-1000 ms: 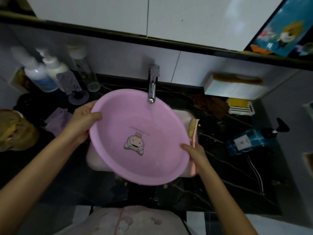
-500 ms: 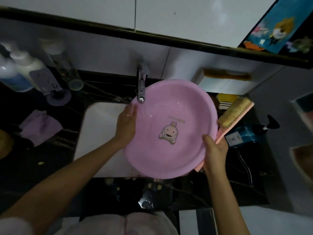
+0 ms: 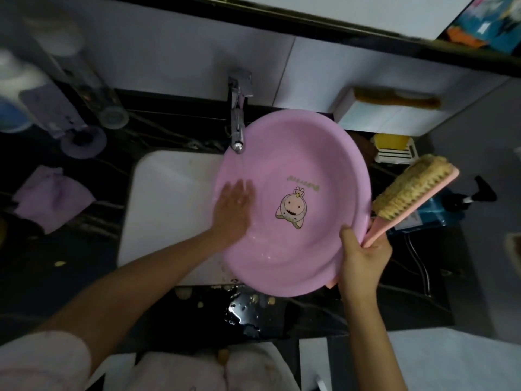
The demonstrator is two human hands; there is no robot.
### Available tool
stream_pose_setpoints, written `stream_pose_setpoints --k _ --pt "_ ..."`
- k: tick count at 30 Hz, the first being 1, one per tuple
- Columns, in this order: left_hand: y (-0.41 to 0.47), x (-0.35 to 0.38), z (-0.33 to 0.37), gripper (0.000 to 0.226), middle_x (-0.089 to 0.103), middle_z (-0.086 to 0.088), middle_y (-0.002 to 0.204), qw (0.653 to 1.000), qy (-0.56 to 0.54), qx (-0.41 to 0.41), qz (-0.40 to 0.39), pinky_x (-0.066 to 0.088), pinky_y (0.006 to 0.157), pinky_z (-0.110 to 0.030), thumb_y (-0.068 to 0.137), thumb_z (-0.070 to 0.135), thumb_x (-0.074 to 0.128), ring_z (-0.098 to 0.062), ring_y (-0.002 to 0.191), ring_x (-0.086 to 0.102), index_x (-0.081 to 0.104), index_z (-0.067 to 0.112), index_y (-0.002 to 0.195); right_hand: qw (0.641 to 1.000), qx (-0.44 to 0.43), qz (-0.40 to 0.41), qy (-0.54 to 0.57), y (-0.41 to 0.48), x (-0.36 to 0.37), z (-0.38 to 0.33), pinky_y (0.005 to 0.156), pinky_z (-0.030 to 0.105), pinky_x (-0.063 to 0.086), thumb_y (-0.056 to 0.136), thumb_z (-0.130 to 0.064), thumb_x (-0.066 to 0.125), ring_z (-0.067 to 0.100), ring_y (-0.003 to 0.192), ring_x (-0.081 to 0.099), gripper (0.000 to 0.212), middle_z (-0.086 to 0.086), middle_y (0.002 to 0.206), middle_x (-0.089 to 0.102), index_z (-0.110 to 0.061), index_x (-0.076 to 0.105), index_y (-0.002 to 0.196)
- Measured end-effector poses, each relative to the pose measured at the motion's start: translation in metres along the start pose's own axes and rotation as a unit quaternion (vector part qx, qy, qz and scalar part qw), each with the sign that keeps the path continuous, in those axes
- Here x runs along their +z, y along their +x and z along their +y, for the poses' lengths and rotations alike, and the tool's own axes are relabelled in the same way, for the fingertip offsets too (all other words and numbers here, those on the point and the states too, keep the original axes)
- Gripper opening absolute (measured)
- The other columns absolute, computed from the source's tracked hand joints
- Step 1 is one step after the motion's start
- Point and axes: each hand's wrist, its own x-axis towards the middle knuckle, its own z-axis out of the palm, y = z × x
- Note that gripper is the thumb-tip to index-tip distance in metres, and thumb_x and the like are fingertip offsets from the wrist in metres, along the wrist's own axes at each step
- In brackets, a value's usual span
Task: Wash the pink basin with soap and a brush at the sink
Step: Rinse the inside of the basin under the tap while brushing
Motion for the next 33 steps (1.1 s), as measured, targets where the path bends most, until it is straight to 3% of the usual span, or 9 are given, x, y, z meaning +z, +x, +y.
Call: stream_pose_setpoints --k 3,9,14,17,21,24,27,30,33 --pt "0.006 -0.008 -0.011 0.08 0.038 -0.014 0.147 0.998 0.04 -0.044 0.02 -0.007 0.115 -0.049 0.085 0.026 0.049 -0.027 0.141 0.027 0.006 0.004 0.149 1.0 -0.016 0.002 -0.004 -0.006 0.004 -0.002 0.056 0.014 0.048 0.08 0.011 0.055 0.001 0.057 0.055 0.029 0.0 0.068 0.056 -0.017 0.055 0.076" --pt "-0.042 -0.005 0.044 0.062 0.0 -0.013 0.158 0.979 -0.169 -0.002 -0.116 -0.01 0.116 -0.042 0.098 0.03 0.028 -0.029 0.146 -0.004 0.003 0.008 0.15 0.997 -0.079 0.012 -0.021 -0.021 0.014 -0.015 0.047 0.02 0.042 0.073 -0.002 0.056 0.01 0.047 0.045 0.02 -0.003 0.053 0.046 -0.014 0.044 0.061" --pt "-0.081 -0.046 0.056 0.035 0.048 0.001 0.14 0.822 -0.529 0.063 -0.203 0.026 0.105 -0.017 0.1 0.019 0.04 -0.011 0.128 0.043 0.053 0.016 0.132 0.987 -0.137 0.019 -0.087 -0.024 0.018 -0.04 0.047 0.039 0.044 0.077 -0.006 0.061 0.032 0.049 0.046 0.021 0.012 0.053 0.045 -0.007 0.047 0.062" --pt "-0.094 -0.076 0.047 0.025 0.066 0.01 0.111 0.799 -0.583 0.078 -0.125 0.035 0.095 -0.014 0.097 0.018 0.046 -0.006 0.108 0.058 0.069 0.018 0.107 0.984 -0.133 0.014 -0.119 -0.02 0.017 -0.06 0.051 0.042 0.05 0.083 -0.013 0.063 0.026 0.052 0.052 0.019 0.008 0.058 0.051 -0.01 0.051 0.068" --pt "-0.101 -0.107 0.027 0.029 0.07 0.013 0.096 0.813 -0.575 0.086 -0.038 0.04 0.094 -0.019 0.089 0.042 0.047 0.007 0.093 0.061 0.071 0.027 0.096 0.981 -0.116 -0.018 -0.154 -0.003 0.017 -0.083 0.051 0.015 0.04 0.092 -0.029 0.056 0.006 0.056 0.05 0.023 -0.005 0.066 0.051 -0.019 0.05 0.073" --pt "-0.111 -0.138 0.016 0.049 0.057 -0.016 0.076 0.756 -0.651 0.041 -0.057 0.039 0.062 -0.015 0.097 0.041 0.04 0.004 0.06 0.053 0.065 -0.001 0.092 0.976 -0.089 -0.084 -0.182 0.009 0.027 -0.085 0.053 0.01 0.04 0.095 -0.033 0.052 0.007 0.073 0.057 0.023 -0.007 0.08 0.056 -0.022 0.05 0.075" --pt "-0.126 -0.16 0.006 0.042 0.058 0.0 0.084 0.702 -0.709 0.058 0.015 0.04 0.063 -0.014 0.079 0.059 0.048 -0.002 0.072 0.054 0.064 0.023 0.093 0.98 -0.069 -0.096 -0.157 0.011 0.041 -0.085 0.054 0.014 0.039 0.095 -0.032 0.053 0.01 0.067 0.056 0.026 -0.005 0.071 0.056 -0.023 0.049 0.071" --pt "-0.127 -0.167 -0.001 0.003 0.057 0.011 0.08 0.75 -0.652 0.053 0.095 0.04 0.062 -0.013 0.088 0.03 0.061 0.002 0.07 0.053 0.059 0.031 0.089 0.984 -0.072 -0.114 -0.12 0.009 0.055 -0.093 0.056 0.023 0.039 0.096 -0.029 0.051 0.01 0.053 0.049 0.033 0.0 0.059 0.057 -0.021 0.049 0.063" --pt "-0.117 -0.167 -0.003 0.016 0.049 0.009 0.066 0.752 -0.633 -0.027 0.181 0.034 0.057 -0.023 0.093 0.026 0.052 -0.002 0.06 0.044 0.055 0.027 0.077 0.981 -0.083 -0.135 -0.113 0.007 0.058 -0.097 0.06 0.027 0.044 0.095 -0.031 0.051 0.002 0.051 0.052 0.024 -0.004 0.055 0.061 -0.023 0.056 0.072"
